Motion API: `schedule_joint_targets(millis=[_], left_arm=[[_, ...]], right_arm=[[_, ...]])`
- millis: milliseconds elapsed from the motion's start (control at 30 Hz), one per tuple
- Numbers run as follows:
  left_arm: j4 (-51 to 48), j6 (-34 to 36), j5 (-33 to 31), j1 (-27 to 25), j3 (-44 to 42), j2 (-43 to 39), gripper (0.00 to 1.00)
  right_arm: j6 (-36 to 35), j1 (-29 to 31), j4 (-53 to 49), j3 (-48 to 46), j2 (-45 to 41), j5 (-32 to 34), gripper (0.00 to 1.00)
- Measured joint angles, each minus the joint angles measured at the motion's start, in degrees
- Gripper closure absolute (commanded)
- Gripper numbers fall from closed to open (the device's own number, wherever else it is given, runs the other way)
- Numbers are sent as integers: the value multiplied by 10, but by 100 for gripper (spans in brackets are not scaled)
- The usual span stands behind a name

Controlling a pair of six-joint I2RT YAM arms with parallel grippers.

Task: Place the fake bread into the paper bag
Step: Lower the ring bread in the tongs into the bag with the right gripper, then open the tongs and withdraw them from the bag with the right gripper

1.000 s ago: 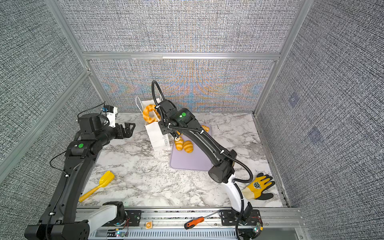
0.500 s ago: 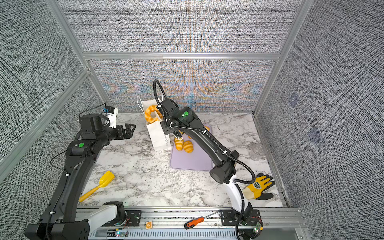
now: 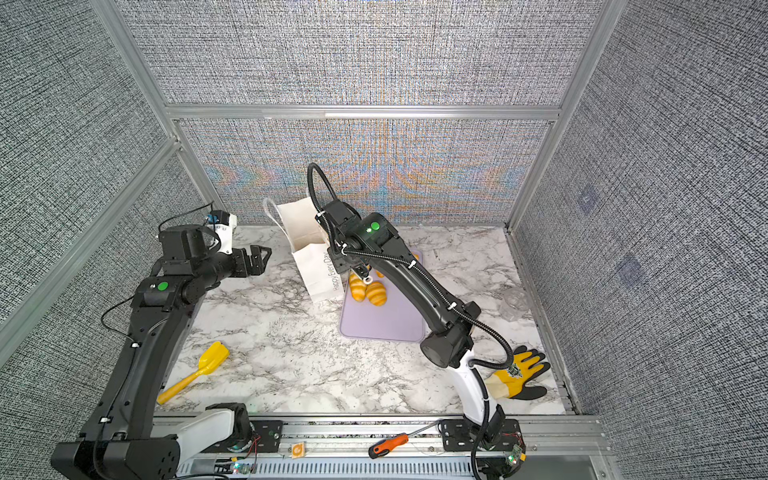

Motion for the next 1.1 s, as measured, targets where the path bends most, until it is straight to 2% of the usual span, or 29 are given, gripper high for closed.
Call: schedule_joint_targets(millis=[233, 500, 933, 1100], left_arm=[[3, 1, 15, -1, -10, -15, 1], [7, 9, 26, -19, -30, -46, 1], [16, -2, -3, -130, -37, -47, 1], [26, -7, -18, -156, -42, -54, 1]], right_arm=[[0, 5, 0, -26, -29, 2, 37], [-9, -3, 8, -148, -105, 24, 37], [19, -8, 25, -324, -194, 20, 37], [38, -8, 41, -421, -239, 5, 37]])
